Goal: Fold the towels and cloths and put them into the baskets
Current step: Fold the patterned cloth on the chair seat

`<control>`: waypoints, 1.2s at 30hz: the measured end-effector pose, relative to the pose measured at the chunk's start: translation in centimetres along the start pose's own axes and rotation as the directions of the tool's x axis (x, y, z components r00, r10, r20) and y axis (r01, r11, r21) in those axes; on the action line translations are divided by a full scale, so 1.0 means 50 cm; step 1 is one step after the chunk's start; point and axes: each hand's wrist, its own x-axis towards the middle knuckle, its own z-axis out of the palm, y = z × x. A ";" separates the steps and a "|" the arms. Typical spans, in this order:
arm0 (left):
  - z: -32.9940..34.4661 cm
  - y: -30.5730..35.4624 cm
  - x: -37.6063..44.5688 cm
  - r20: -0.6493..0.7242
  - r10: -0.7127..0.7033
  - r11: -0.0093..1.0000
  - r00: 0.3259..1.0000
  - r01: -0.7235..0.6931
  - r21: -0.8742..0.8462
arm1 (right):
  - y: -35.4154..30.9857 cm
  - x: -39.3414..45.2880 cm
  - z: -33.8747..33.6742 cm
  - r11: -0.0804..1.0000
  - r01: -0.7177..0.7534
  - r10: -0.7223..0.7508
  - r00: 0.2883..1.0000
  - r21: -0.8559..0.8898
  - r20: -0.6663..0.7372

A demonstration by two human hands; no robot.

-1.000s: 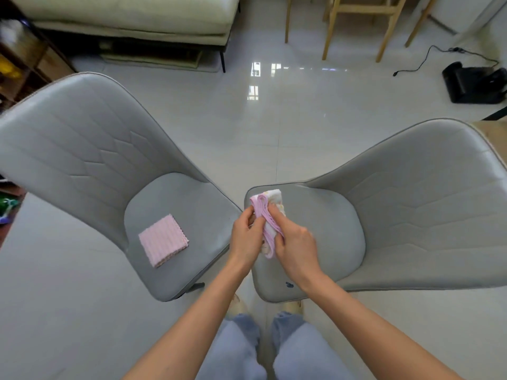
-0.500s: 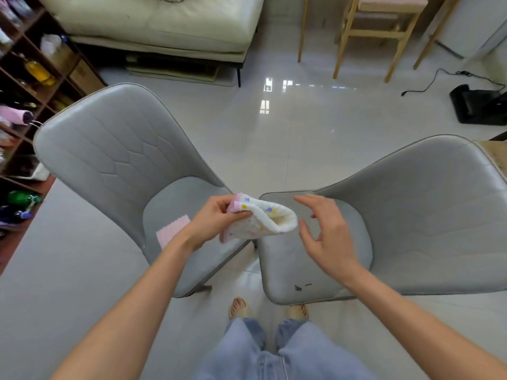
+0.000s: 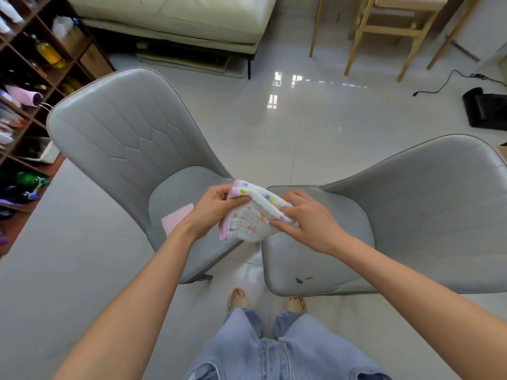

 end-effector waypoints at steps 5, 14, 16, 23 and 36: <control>0.025 -0.049 0.018 -0.177 -0.063 0.994 0.982 0.045 -0.103 | -0.009 0.038 -0.021 0.870 -0.238 0.265 0.964 0.431 -0.001; 0.089 -0.106 0.029 -0.291 -0.498 0.867 0.817 0.463 -0.186 | 0.020 -0.007 0.054 -0.093 -0.678 0.570 0.565 0.730 0.597; 0.083 -0.118 0.028 -0.288 -0.565 0.824 0.773 0.519 -0.225 | 0.006 -0.031 0.080 -0.104 -0.752 0.478 0.536 0.651 0.696; 0.072 -0.121 0.007 -0.039 -0.735 0.675 0.677 0.726 -0.133 | -0.025 -0.008 0.096 0.048 -0.703 0.645 0.564 0.710 0.516; 0.058 -0.099 0.005 -0.238 -0.574 0.811 0.783 0.584 -0.035 | -0.028 0.009 0.059 0.531 -0.495 0.388 0.864 0.688 0.322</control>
